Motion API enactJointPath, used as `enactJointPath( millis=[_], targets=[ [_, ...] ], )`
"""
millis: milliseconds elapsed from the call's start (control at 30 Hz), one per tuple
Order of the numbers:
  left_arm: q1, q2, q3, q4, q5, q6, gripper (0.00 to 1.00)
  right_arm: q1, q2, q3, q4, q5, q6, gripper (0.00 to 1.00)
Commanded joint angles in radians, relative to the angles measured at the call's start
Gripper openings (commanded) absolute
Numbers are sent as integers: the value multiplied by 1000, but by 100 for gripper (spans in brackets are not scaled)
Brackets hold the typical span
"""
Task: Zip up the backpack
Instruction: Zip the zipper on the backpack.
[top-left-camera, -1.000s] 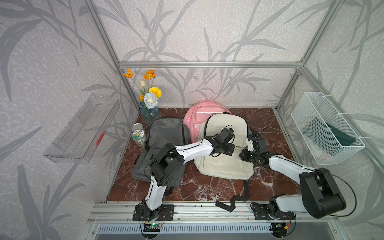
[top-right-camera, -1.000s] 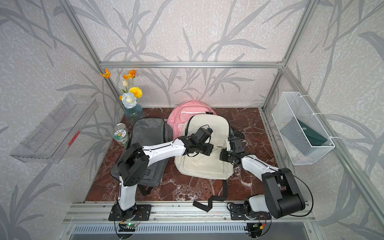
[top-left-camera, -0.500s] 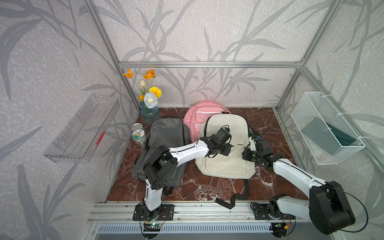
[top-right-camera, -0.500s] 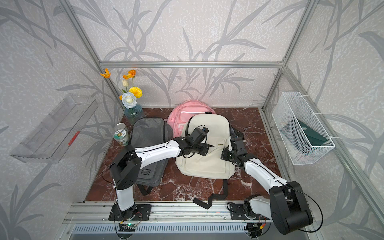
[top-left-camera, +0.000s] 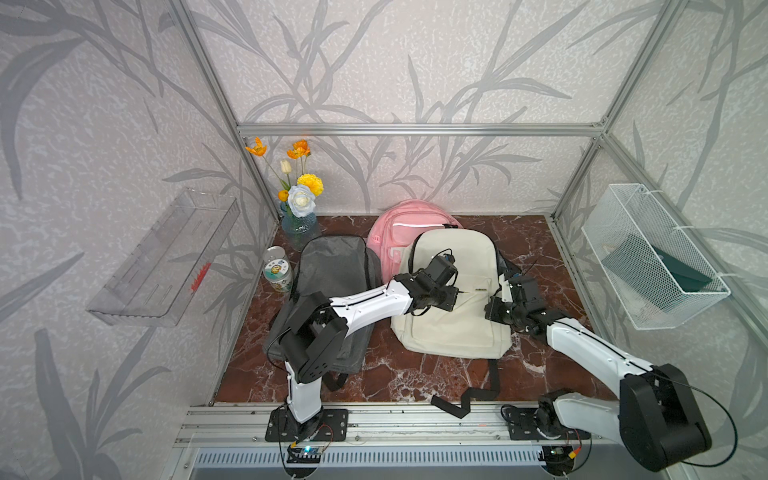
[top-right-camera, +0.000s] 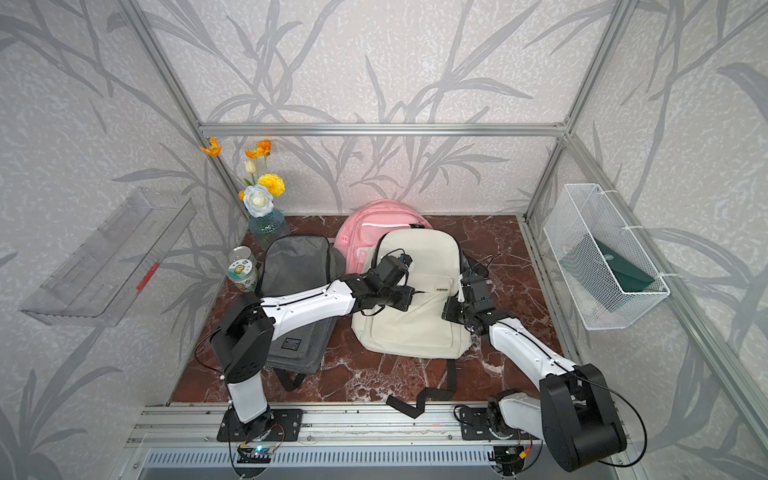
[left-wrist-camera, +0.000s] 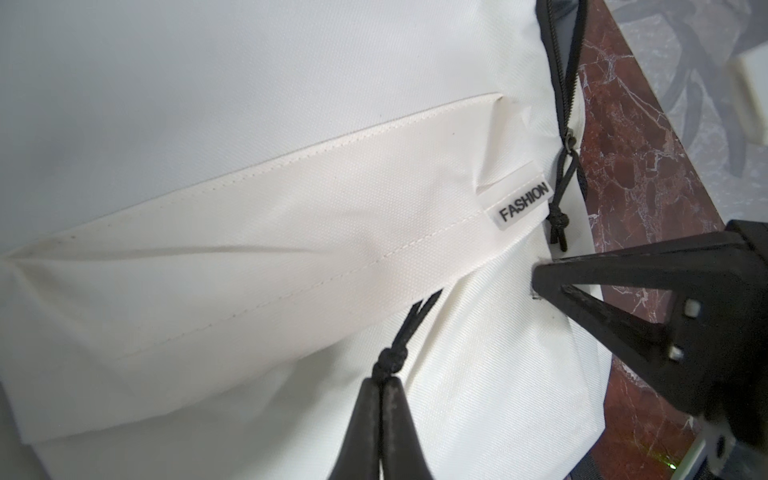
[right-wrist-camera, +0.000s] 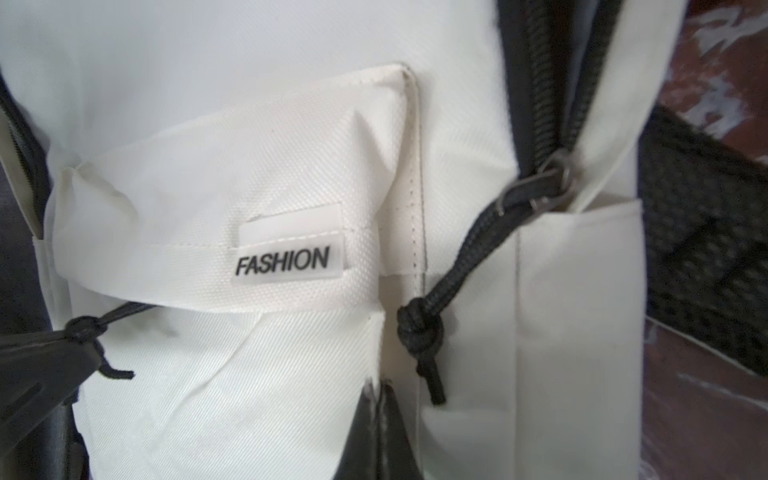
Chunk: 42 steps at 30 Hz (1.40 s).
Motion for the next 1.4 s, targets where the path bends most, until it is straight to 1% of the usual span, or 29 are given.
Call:
enactJointPath(
  millis=[0, 67, 167, 467, 633, 767, 1067, 1367],
  targets=[
    [8, -18, 9, -62, -54, 16, 0, -5, -35, 10, -55, 63, 7, 0],
    [15, -36, 0, -81, -76, 28, 0, -12, -38, 10, -65, 78, 1, 0],
    [39, -60, -29, -75, -58, 23, 0, -12, -37, 17, -70, 59, -37, 0],
    [79, -132, -121, -58, -61, 14, 0, -13, -40, 21, -77, 59, -26, 0],
    [83, -145, -121, -71, -58, 20, 0, -12, -25, 32, -59, 39, -8, 0],
    [102, -174, -150, -74, -53, 19, 0, -13, -24, 38, -56, 48, 8, 0],
    [181, -269, -248, -91, -59, 25, 0, -13, -17, 44, -64, 59, 12, 0],
    [253, -296, -283, -113, -72, 20, 0, -13, -27, 37, -72, 66, 21, 0]
  ],
)
